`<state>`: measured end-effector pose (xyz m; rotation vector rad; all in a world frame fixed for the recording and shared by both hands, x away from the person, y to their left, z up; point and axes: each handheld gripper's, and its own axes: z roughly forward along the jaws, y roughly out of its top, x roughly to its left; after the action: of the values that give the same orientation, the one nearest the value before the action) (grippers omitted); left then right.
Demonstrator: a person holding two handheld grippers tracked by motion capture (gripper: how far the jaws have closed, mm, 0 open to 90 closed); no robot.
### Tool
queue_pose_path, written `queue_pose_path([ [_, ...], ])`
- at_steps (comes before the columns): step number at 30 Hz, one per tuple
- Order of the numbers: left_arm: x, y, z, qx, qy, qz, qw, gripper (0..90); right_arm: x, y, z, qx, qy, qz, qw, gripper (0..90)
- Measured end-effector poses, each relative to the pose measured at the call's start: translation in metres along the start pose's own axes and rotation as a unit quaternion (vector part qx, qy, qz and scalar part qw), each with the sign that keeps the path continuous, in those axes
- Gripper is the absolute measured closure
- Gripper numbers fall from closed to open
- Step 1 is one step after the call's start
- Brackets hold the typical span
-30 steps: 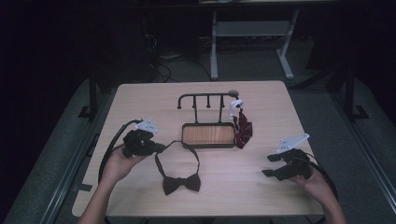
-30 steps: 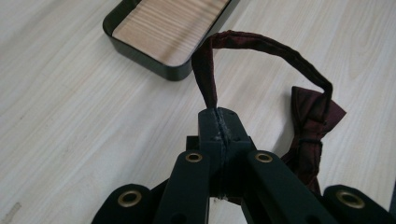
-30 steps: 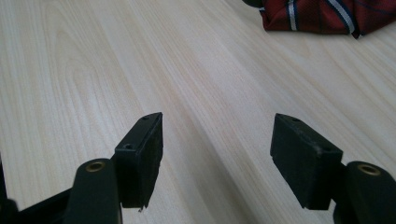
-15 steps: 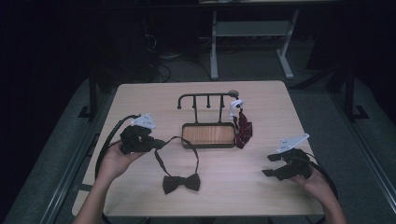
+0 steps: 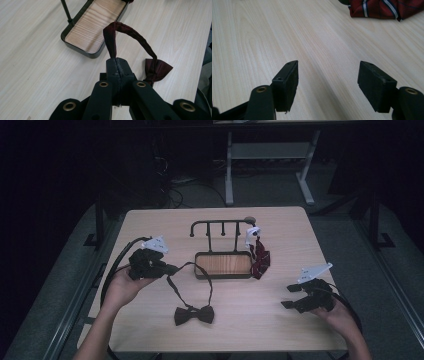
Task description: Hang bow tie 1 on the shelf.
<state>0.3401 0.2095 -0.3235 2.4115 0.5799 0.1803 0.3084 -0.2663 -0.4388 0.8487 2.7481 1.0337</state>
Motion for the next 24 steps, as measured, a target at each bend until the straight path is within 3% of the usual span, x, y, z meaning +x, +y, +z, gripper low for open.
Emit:
queue_pose_path([
  [15, -0.004, 0.015, -0.009, 0.000, -0.006, 0.020, 0.9998, 89.3, 0.000, 0.001, -0.002, -0.005, -0.003, -0.004, 1.0000, 32.2],
  [24, -0.002, 0.022, -0.010, 0.002, -0.009, 0.018, 0.9998, 89.3, 0.000, 0.001, -0.001, -0.004, -0.003, -0.003, 1.0000, 32.1],
])
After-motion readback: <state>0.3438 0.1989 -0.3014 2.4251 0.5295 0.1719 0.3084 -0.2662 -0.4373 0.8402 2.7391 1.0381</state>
